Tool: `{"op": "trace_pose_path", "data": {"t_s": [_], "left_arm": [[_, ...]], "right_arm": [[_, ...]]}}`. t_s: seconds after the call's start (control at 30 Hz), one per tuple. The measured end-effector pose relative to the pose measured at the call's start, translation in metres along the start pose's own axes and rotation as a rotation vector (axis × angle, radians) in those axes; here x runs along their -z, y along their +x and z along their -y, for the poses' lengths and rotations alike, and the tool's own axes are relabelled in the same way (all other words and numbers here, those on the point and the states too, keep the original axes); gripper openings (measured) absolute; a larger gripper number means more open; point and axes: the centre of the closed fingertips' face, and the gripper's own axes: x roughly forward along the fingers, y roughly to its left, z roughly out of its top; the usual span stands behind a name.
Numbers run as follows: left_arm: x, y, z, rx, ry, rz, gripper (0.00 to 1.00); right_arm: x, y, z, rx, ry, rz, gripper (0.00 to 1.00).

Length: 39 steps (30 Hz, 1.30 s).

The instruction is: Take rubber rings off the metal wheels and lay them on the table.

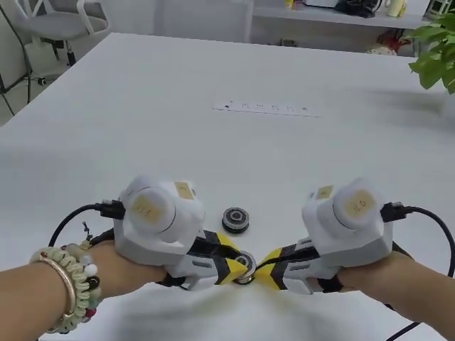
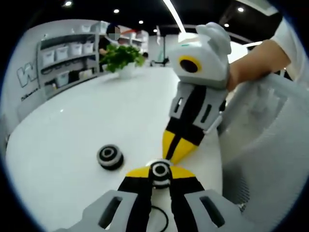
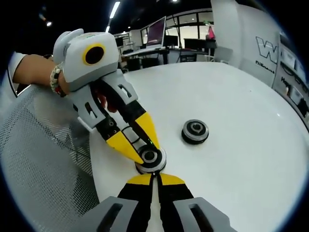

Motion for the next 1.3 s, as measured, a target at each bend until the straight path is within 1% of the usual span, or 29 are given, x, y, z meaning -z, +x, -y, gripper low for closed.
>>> {"op": "trace_pose_path", "data": {"t_s": [0.03, 0.07, 0.1, 0.17, 0.2, 0.23, 0.33, 0.37, 0.4, 0.43, 0.47, 0.5, 0.53, 0.6, 0.67, 0.7, 0.73, 0.77, 0.87, 0.9, 0.93, 1.0, 1.03, 1.17, 1.3], "left_arm": [[0.0, 0.0, 0.0, 0.0, 0.0, 0.001, 0.14], [0.0, 0.0, 0.0, 0.0, 0.001, 0.001, 0.14], [0.0, 0.0, 0.0, 0.0, 0.001, 0.002, 0.14], [0.0, 0.0, 0.0, 0.0, 0.005, 0.002, 0.14], [0.0, 0.0, 0.0, 0.0, 0.004, 0.001, 0.14], [0.0, 0.0, 0.0, 0.0, 0.005, 0.001, 0.14], [0.0, 0.0, -0.001, 0.0, 0.011, 0.001, 0.14], [0.0, 0.0, -0.001, 0.0, 0.008, 0.002, 0.14], [0.0, 0.0, -0.001, 0.001, 0.006, 0.003, 0.14], [0.0, -0.001, -0.001, 0.001, 0.007, 0.004, 0.14], [-0.001, -0.001, -0.001, 0.001, 0.007, 0.006, 0.14], [-0.001, -0.001, -0.001, 0.001, 0.007, 0.008, 0.14], [-0.001, -0.001, -0.001, 0.001, 0.006, 0.008, 0.14], [-0.001, -0.001, -0.001, 0.002, 0.006, 0.009, 0.14], [-0.001, -0.001, -0.001, 0.001, 0.006, 0.01, 0.14], [-0.001, -0.001, -0.001, 0.001, 0.006, 0.01, 0.14], [-0.001, -0.001, -0.001, -0.001, 0.006, 0.01, 0.14], [-0.001, -0.001, -0.001, -0.002, 0.005, 0.011, 0.14], [-0.001, -0.001, -0.001, -0.002, 0.006, 0.01, 0.14], [-0.001, -0.001, -0.001, -0.003, 0.007, 0.01, 0.14], [-0.001, -0.001, -0.001, -0.003, 0.008, 0.01, 0.14], [0.0, -0.001, -0.001, -0.005, 0.023, 0.007, 0.14], [0.0, -0.001, -0.001, -0.005, 0.028, 0.006, 0.14], [0.0, -0.001, -0.001, -0.007, 0.038, 0.005, 0.14], [0.0, -0.001, -0.002, -0.009, 0.044, 0.006, 0.13]], "right_arm": [[0.0, 0.0, 0.001, 0.003, 0.015, 0.001, 0.0], [0.001, 0.0, 0.001, 0.002, 0.046, 0.003, 0.0], [0.001, 0.0, 0.002, 0.0, 0.104, 0.005, 0.0], [0.001, -0.001, 0.002, -0.015, 0.191, 0.005, 0.0], [0.001, -0.002, 0.005, -0.02, 0.246, 0.01, 0.0], [0.001, -0.002, 0.006, -0.024, 0.282, 0.016, 0.0], [-0.001, -0.005, 0.008, -0.044, 0.424, 0.04, 0.0], [-0.001, -0.005, 0.008, -0.05, 0.459, 0.044, 0.0], [0.0, -0.005, 0.008, -0.063, 0.521, 0.048, 0.0], [0.0, -0.005, 0.008, -0.072, 0.563, 0.054, 0.0], [0.0, -0.005, 0.008, -0.081, 0.585, 0.059, 0.0], [0.0, -0.005, 0.009, -0.092, 0.589, 0.071, 0.0], [-0.001, -0.006, 0.008, -0.102, 0.617, 0.08, 0.0], [-0.003, -0.008, 0.011, -0.111, 0.71, 0.107, 0.0], [-0.007, -0.01, 0.012, -0.127, 0.756, 0.138, 0.0], [-0.007, -0.011, 0.01, -0.13, 0.785, 0.136, 0.0], [-0.009, -0.011, 0.007, -0.141, 0.778, 0.145, 0.0], [-0.01, -0.011, 0.006, -0.133, 0.789, 0.149, 0.0], [-0.011, -0.01, 0.002, -0.135, 0.799, 0.143, 0.0], [-0.011, -0.011, 0.001, -0.135, 0.865, 0.136, 0.0], [-0.013, -0.011, 0.0, -0.147, 0.892, 0.142, 0.0], [-0.013, -0.012, -0.001, -0.149, 0.854, 0.146, 0.0], [-0.014, -0.012, -0.002, -0.147, 0.821, 0.143, 0.0], [-0.015, -0.012, -0.003, -0.14, 0.804, 0.142, 0.0], [-0.019, -0.013, -0.004, -0.15, 0.794, 0.151, 0.0]]}}
